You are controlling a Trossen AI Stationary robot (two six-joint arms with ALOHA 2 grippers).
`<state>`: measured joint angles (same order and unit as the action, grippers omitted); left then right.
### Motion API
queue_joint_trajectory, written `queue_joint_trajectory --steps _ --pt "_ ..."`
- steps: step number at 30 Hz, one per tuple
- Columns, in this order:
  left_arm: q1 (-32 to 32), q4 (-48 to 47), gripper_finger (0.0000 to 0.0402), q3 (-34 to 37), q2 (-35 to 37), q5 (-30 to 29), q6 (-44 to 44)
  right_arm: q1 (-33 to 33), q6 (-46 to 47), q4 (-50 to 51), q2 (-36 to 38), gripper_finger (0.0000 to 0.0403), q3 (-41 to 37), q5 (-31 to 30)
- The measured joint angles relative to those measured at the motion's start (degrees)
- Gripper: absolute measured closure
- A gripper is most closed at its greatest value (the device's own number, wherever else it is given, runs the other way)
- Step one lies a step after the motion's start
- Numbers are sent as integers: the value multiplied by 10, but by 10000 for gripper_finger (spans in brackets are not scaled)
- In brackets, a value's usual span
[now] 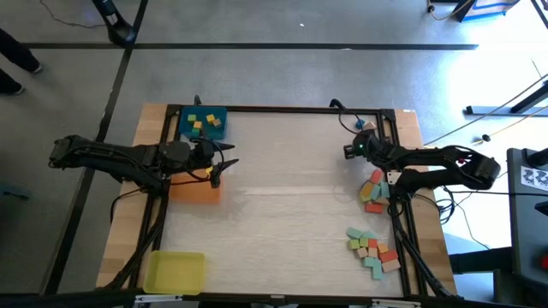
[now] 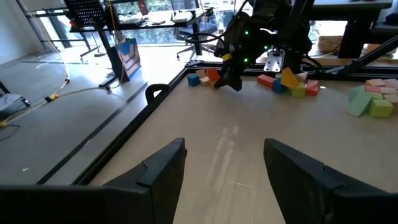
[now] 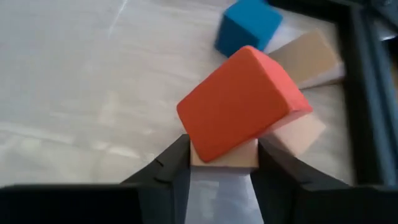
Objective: Sort blocks by size
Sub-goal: Put the light brown cube block into the blue bin
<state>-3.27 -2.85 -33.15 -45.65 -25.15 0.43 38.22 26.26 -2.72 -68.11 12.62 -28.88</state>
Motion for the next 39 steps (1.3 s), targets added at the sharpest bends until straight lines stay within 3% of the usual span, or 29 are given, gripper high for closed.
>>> queue_joint_trajectory --steps 4,11,15,27,32,39 --pt "0 0 196 0 0 0 0 0 -11 -10 17 252 5 114" --pt "0 0 196 0 0 0 -14 -1 -27 -8 39 272 47 304" --pt "0 0 196 0 0 0 -18 -6 -27 -47 39 258 57 391" --pt "0 1 196 0 0 0 -28 -95 -38 -294 6 264 59 373" --pt "0 3 196 0 0 0 -30 -106 -62 -303 -41 250 98 375" --pt "0 10 196 0 0 0 -35 -117 -121 -301 -152 268 208 391"
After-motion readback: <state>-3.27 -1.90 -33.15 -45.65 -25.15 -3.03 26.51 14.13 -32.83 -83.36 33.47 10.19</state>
